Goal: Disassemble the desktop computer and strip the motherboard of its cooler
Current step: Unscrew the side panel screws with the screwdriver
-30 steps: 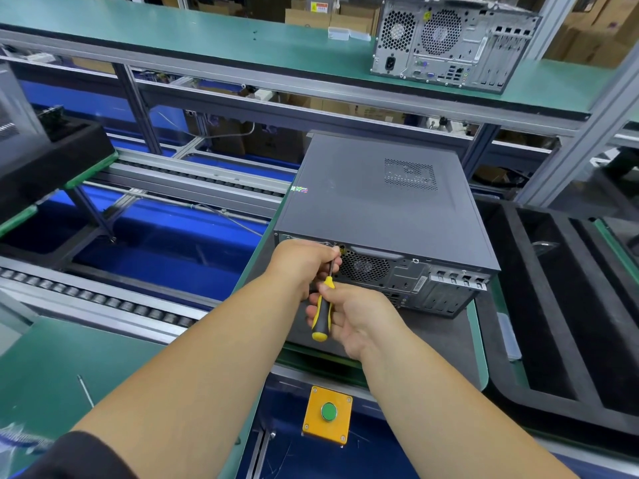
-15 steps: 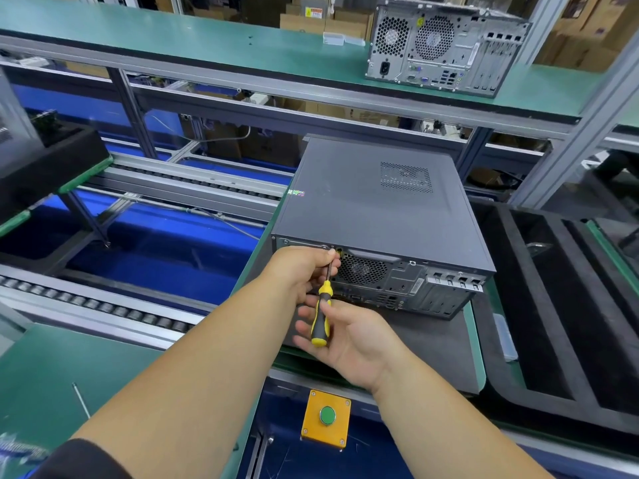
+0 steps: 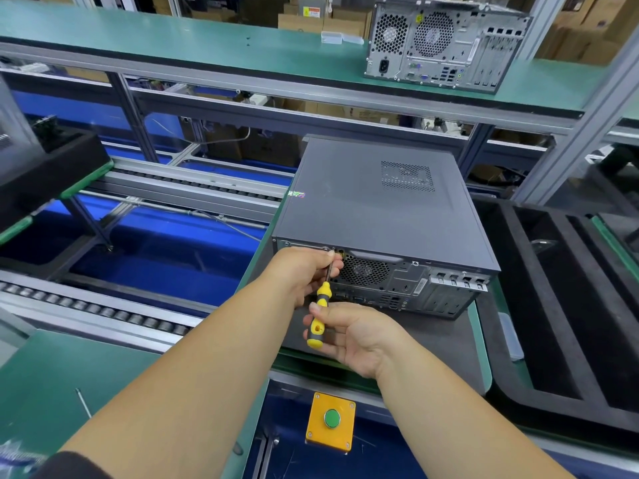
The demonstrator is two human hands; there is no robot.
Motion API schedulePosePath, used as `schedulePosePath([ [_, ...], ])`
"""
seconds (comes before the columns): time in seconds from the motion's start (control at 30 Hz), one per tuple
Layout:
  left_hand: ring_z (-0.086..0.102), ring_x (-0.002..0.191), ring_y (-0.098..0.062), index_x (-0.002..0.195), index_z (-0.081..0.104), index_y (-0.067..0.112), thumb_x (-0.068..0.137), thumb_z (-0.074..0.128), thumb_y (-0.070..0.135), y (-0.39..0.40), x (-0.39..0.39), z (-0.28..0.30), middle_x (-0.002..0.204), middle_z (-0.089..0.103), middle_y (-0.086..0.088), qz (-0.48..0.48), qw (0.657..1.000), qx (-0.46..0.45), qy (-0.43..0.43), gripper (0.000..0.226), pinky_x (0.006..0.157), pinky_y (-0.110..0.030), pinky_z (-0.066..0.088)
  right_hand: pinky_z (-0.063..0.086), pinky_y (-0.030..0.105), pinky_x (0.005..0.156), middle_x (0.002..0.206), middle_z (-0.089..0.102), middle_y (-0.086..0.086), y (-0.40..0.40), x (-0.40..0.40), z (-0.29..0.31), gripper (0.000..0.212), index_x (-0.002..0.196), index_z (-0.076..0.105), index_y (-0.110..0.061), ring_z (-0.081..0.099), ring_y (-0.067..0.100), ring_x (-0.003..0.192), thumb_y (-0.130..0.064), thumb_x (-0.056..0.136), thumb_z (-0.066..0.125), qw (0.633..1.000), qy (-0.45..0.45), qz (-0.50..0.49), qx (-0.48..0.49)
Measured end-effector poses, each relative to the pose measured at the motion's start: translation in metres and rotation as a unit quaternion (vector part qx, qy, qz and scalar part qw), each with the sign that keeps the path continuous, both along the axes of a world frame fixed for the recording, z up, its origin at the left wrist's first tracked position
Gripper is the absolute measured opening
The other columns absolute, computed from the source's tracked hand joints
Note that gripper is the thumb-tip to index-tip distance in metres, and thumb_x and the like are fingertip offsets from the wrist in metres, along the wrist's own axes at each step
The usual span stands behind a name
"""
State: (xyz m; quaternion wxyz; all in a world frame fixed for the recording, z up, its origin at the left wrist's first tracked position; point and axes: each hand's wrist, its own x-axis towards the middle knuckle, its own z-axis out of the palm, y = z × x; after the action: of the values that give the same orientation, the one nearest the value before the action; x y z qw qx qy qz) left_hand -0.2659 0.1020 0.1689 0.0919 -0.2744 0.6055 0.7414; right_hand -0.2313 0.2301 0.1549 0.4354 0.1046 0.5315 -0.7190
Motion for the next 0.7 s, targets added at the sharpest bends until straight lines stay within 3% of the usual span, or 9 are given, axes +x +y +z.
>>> schedulePosePath([
  [0.13,0.064,0.066,-0.006,0.095,0.069,0.008,0.098,0.055,0.016,0.001,0.003,0.003,0.072,0.071,0.004,0.001,1.000,0.002,0.007,0.016,0.068,-0.022,0.052,0.051,0.021,0.048,0.071,0.071,0.001,-0.002,0.000,0.001,0.031,0.091,0.065,-0.012,0.067,0.011,0.057,-0.023,0.069,0.083,0.998,0.033,0.007,0.047],
  [0.27,0.064,0.067,-0.008,0.088,0.068,0.009,0.094,0.063,0.026,0.005,0.005,0.009,0.073,0.068,0.002,-0.025,0.998,-0.053,-0.023,0.019,0.059,-0.022,0.051,0.048,0.021,0.047,0.069,0.067,0.000,-0.002,-0.004,0.005,0.027,0.088,0.065,-0.016,0.063,0.010,0.053,-0.025,0.071,0.084,0.997,0.045,0.026,0.054],
  [0.37,0.058,0.064,-0.009,0.082,0.068,0.009,0.094,0.062,0.024,0.006,0.005,0.009,0.069,0.065,0.002,-0.025,0.997,-0.057,-0.045,0.019,0.059,-0.024,0.047,0.054,0.028,0.055,0.084,0.066,0.008,0.001,-0.005,0.011,0.028,0.094,0.068,-0.013,0.065,0.017,0.065,-0.026,0.072,0.080,0.999,0.021,0.042,0.008],
  [0.47,0.053,0.063,-0.013,0.081,0.071,0.019,0.094,0.061,0.034,0.004,0.006,0.006,0.061,0.063,0.008,-0.045,0.995,-0.069,-0.065,0.022,0.062,-0.027,0.041,0.058,0.037,0.069,0.100,0.069,0.016,0.008,-0.007,0.015,0.023,0.115,0.064,-0.004,0.069,0.025,0.081,-0.015,0.094,0.060,0.998,-0.007,0.044,-0.049],
  [0.53,0.053,0.067,-0.015,0.080,0.072,0.020,0.094,0.061,0.035,0.003,0.006,0.003,0.060,0.064,0.009,-0.042,0.995,-0.065,-0.065,0.023,0.064,-0.028,0.041,0.059,0.036,0.071,0.101,0.071,0.017,0.011,-0.008,0.015,0.024,0.118,0.063,-0.001,0.070,0.025,0.085,-0.007,0.097,0.053,0.998,0.006,0.040,-0.046],
  [0.63,0.059,0.068,-0.012,0.080,0.071,0.012,0.095,0.061,0.023,0.004,0.003,0.000,0.067,0.066,0.003,-0.009,0.999,-0.022,-0.022,0.021,0.072,-0.029,0.045,0.058,0.032,0.068,0.093,0.073,0.012,0.009,-0.007,0.014,0.018,0.109,0.066,-0.004,0.071,0.021,0.079,-0.009,0.094,0.060,0.999,0.019,0.020,-0.020],
  [0.7,0.062,0.056,-0.006,0.080,0.070,0.007,0.096,0.060,0.016,0.005,0.003,-0.001,0.065,0.068,0.002,0.005,1.000,-0.003,-0.001,0.020,0.064,-0.021,0.050,0.057,0.029,0.064,0.084,0.073,0.008,0.006,-0.006,0.013,0.010,0.098,0.068,-0.009,0.070,0.019,0.071,-0.013,0.090,0.067,1.000,0.027,0.015,0.005],
])
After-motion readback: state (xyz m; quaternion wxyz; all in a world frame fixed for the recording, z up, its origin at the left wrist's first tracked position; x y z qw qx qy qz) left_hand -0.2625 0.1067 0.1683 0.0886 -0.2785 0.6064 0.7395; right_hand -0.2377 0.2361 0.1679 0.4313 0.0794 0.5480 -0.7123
